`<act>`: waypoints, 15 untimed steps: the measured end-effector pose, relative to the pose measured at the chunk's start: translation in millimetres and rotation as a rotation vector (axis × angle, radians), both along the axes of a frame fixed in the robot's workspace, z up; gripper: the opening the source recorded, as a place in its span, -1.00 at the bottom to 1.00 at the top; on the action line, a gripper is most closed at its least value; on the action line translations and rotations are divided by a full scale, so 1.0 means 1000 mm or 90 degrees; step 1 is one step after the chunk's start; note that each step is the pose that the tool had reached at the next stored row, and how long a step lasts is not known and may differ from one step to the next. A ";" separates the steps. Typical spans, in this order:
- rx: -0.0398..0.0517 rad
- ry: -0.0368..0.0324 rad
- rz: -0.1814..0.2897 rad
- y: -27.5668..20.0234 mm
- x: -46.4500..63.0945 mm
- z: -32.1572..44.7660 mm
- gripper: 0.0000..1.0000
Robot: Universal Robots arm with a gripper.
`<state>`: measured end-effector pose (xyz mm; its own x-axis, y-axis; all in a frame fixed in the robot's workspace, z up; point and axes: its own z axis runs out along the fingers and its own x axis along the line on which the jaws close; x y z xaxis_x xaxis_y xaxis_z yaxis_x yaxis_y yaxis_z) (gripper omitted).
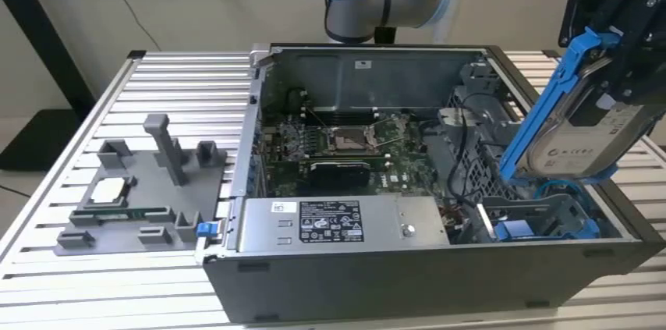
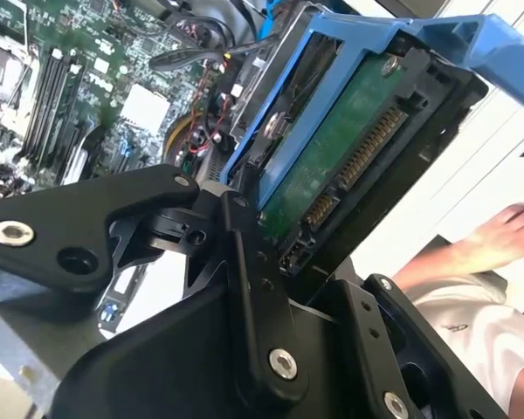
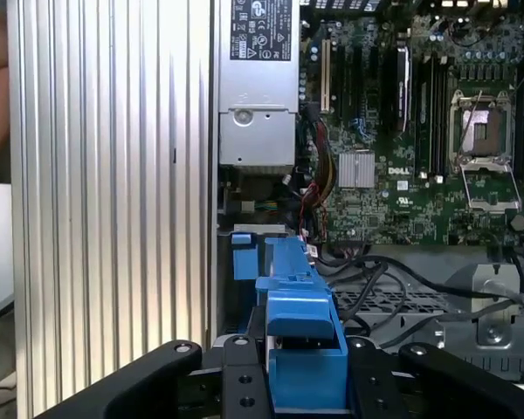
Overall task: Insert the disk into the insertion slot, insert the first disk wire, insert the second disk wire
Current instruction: 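Insert the disk into the insertion slot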
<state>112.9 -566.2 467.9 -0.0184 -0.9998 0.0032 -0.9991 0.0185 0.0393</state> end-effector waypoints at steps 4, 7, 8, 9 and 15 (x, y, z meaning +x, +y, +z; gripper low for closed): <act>-0.0001 0.0000 0.000 -0.0010 0.000 -0.0043 -1.00; -0.0001 0.0000 -0.001 -0.0019 0.000 -0.0077 -1.00; -0.0001 0.0000 -0.001 -0.0020 0.000 -0.0088 -1.00; -0.0001 0.0000 -0.001 -0.0022 0.000 -0.0098 -1.00; -0.0001 0.0000 -0.002 -0.0027 0.000 -0.0158 -1.00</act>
<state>112.9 -568.9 452.2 -0.0210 -0.9998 0.0033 -0.9990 0.0211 0.0393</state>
